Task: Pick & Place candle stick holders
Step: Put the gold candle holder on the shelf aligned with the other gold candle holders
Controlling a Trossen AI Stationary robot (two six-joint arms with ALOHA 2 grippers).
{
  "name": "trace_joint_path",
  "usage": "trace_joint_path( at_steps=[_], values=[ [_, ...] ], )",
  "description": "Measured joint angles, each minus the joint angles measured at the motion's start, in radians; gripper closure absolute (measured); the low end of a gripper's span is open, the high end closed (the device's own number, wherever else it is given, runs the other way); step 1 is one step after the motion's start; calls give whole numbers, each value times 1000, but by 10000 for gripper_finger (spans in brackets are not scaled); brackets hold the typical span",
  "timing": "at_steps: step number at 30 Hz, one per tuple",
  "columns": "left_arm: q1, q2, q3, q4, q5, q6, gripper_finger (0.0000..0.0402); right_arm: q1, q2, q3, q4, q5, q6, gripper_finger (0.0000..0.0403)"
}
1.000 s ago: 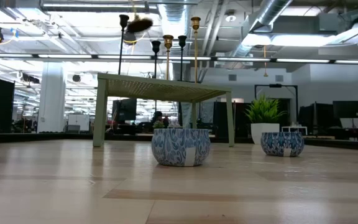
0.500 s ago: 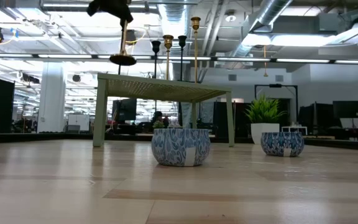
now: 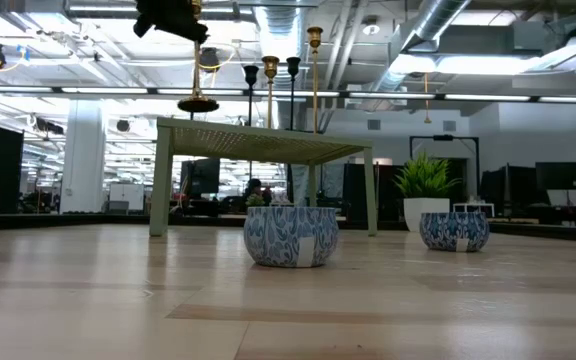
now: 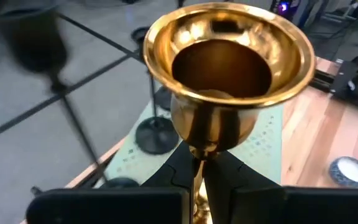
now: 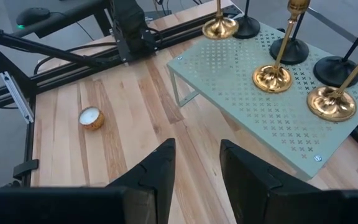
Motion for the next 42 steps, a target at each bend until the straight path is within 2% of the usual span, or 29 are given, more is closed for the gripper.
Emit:
trace_joint_path(
  at_steps=[6, 14, 21, 42],
  values=[
    [47, -41, -54, -1, 73, -26, 387, 0, 0, 0, 0, 1, -19, 285],
    [51, 30, -59, 6, 103, -26, 387, -2, 0, 0, 0, 1, -26, 285],
    [51, 65, -59, 7, 95, -4, 387, -1, 0, 0, 0, 0, -26, 285],
    [53, 66, -59, 6, 78, 24, 371, -2, 0, 0, -5, -1, -26, 285]
  ],
)
